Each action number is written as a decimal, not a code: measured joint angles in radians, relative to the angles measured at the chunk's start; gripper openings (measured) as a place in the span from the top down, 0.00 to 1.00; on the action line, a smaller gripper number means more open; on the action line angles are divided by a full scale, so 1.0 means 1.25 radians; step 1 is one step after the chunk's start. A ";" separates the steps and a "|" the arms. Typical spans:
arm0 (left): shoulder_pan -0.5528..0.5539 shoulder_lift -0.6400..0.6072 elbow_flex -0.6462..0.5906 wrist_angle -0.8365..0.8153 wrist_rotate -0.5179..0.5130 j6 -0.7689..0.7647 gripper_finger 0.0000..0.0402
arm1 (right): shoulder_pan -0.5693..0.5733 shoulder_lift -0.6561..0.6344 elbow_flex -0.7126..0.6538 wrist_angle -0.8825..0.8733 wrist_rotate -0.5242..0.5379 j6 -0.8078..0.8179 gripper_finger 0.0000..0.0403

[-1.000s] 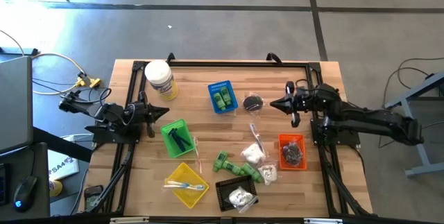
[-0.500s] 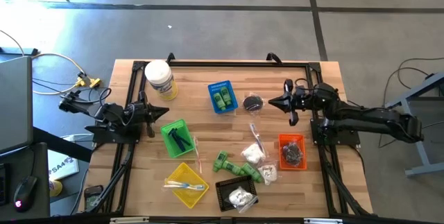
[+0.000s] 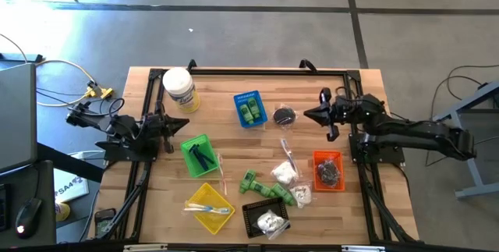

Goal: Pick & Place Travel size toiletries
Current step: Put the cotton pack into the black bin

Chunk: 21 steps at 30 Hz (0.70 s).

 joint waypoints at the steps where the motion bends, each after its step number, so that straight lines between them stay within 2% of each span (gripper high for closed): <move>1: 0.000 0.000 0.000 0.006 0.000 0.006 1.00 | -0.009 -0.017 0.000 -0.002 0.000 0.008 0.99; 6: 0.000 0.000 0.000 0.005 0.000 0.012 1.00 | -0.058 -0.092 0.000 -0.071 -0.046 0.010 0.99; 10: 0.000 0.000 0.000 0.002 0.000 0.014 1.00 | -0.077 -0.132 0.000 -0.148 -0.048 -0.014 0.99; 21: 0.000 0.000 0.000 0.002 0.000 0.041 1.00 | -0.074 -0.120 0.000 -0.227 -0.050 -0.043 0.99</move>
